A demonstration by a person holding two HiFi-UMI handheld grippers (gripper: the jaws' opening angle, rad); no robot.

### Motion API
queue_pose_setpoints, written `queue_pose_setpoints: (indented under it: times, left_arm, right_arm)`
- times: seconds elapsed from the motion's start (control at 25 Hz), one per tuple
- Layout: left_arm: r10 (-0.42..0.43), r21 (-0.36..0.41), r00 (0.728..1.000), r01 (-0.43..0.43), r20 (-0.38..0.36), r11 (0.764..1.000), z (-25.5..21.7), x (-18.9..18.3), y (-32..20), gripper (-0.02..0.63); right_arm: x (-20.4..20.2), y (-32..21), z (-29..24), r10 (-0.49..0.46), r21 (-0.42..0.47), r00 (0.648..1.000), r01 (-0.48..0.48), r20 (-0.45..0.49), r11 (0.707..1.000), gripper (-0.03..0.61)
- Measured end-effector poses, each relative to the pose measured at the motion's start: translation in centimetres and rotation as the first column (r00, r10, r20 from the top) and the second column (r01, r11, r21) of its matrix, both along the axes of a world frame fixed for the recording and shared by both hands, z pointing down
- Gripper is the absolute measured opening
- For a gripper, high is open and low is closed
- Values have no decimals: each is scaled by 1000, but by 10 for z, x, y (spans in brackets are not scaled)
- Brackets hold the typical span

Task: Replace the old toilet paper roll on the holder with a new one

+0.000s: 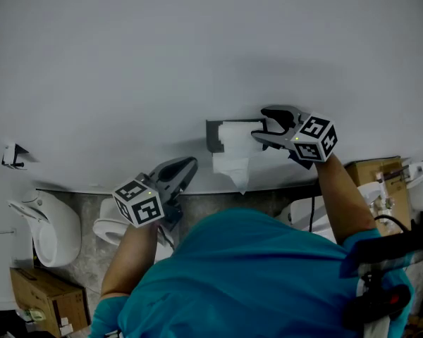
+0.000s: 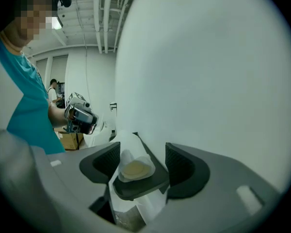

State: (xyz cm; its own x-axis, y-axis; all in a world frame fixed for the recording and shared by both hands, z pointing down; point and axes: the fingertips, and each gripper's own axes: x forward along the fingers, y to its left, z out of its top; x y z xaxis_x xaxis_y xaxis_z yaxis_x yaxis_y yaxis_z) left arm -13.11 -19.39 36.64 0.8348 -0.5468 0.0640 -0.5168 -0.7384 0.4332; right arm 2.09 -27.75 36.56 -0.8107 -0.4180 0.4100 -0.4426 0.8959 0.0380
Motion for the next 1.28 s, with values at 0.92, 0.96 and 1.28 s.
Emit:
queue_pose_setpoints:
  times: [0.92, 0.96, 1.28]
  left_arm:
    - [-209, 183, 978, 203, 13, 962, -46, -40, -15, 15]
    - [-213, 178, 977, 209, 7, 962, -45, -40, -15, 15]
    - [-206, 137, 979, 206, -16, 969, -24, -29, -9, 9]
  right_arm:
    - [67, 54, -80, 209, 62, 872, -263, 442, 963, 8]
    - [69, 57, -74, 222, 60, 869, -275, 441, 959, 3]
    - [70, 63, -42, 284, 27, 869, -322, 405, 946, 2]
